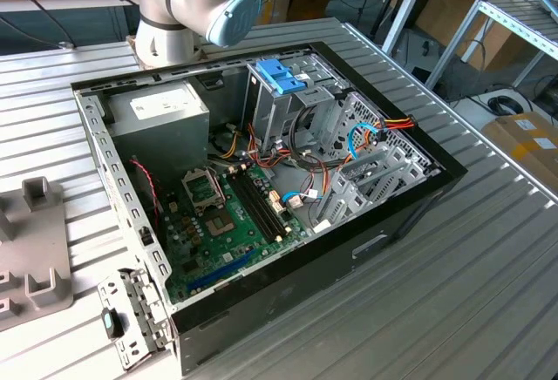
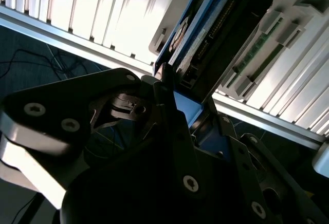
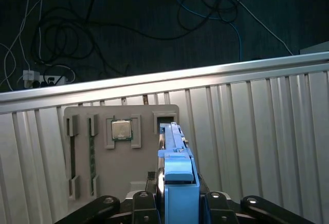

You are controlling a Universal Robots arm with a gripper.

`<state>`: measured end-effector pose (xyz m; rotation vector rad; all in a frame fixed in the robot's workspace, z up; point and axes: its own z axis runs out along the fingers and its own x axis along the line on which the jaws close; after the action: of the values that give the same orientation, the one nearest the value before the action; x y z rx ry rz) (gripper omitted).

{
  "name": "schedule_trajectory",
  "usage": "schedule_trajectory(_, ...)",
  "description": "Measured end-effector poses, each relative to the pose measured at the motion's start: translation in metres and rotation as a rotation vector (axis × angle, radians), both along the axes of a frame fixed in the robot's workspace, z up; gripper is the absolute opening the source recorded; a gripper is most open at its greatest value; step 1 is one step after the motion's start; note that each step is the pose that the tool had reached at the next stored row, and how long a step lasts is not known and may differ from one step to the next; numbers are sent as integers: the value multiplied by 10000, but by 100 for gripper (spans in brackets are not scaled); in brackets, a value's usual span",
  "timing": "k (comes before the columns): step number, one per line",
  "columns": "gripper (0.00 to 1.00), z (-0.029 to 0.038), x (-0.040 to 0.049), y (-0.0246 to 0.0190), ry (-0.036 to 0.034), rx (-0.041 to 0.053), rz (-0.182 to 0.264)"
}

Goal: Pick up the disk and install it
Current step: 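Pick up the disk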

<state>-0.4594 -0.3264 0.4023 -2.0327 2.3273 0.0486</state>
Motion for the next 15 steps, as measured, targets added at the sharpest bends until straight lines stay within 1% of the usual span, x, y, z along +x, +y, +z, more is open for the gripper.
schedule_trajectory(15,37,76,0,0,0,0,1)
